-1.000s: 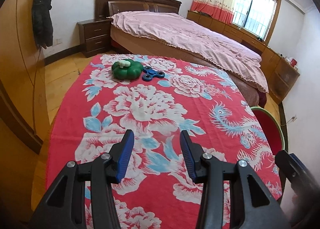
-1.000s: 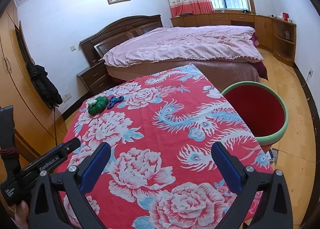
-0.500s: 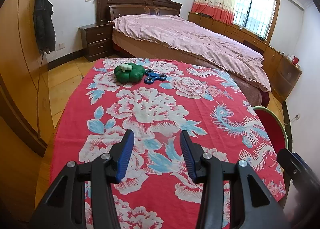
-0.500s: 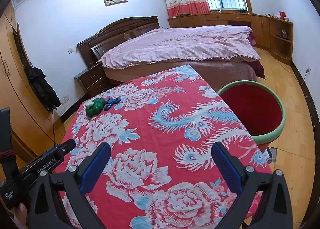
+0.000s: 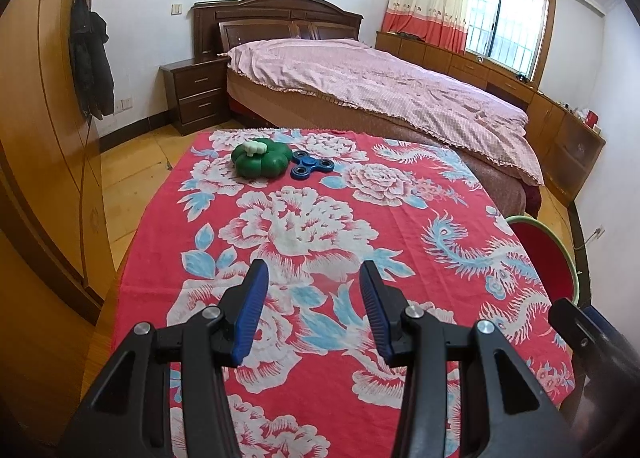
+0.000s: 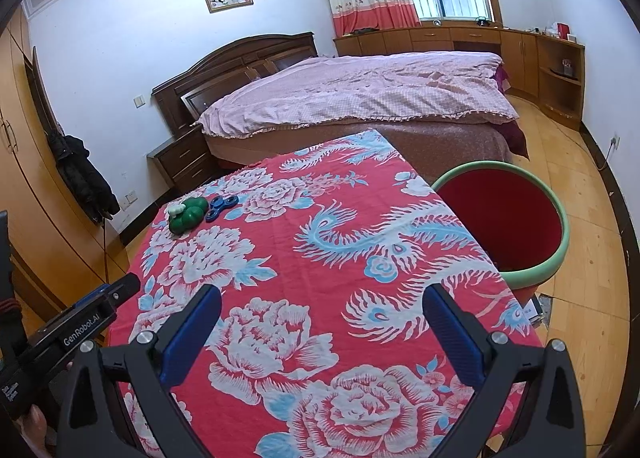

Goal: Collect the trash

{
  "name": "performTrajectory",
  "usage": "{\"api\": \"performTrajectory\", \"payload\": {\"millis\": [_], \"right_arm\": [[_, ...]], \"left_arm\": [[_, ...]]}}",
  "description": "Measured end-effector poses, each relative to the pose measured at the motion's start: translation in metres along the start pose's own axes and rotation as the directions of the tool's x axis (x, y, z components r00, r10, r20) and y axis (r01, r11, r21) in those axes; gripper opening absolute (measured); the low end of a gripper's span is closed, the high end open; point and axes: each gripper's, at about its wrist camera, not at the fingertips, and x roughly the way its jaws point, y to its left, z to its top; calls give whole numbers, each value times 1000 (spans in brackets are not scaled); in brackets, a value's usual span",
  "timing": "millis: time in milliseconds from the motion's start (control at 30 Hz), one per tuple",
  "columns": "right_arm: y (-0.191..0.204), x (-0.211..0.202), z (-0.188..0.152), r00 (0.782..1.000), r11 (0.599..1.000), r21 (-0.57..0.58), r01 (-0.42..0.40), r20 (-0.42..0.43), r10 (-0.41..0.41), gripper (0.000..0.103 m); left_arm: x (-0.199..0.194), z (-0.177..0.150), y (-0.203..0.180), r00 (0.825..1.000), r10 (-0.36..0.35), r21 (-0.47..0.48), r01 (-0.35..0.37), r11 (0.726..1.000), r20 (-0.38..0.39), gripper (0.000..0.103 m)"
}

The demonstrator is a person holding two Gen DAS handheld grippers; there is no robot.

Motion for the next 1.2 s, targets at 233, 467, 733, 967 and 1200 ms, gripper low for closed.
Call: {"api": "performTrajectory", "payload": {"millis": [233, 467, 733, 967, 1200], "right_arm": [[-4, -2, 3, 1000, 1000, 1, 6, 12, -6, 102], [-5, -3, 4, 1000, 1000, 1, 6, 13, -6, 102], [-5, -3, 4, 1000, 1000, -1, 7, 14, -7, 102], [-5, -3, 3, 1000, 1000, 1, 7, 15, -7, 102], [-6, -3, 3, 1000, 1000, 0, 6, 13, -6, 102]], "left_arm": [[-6, 5, -4, 1000, 0, 16, 0, 1000, 21, 47], [-11, 6, -7, 999, 7, 21, -8, 1000, 38, 47], [-11, 5, -7, 999, 10, 24, -11, 1000, 41, 47], [-12, 4, -8, 999, 10, 21, -11, 1000, 36, 47], [-12, 4, -7, 999, 10, 21, -10, 1000, 34, 47]]}}
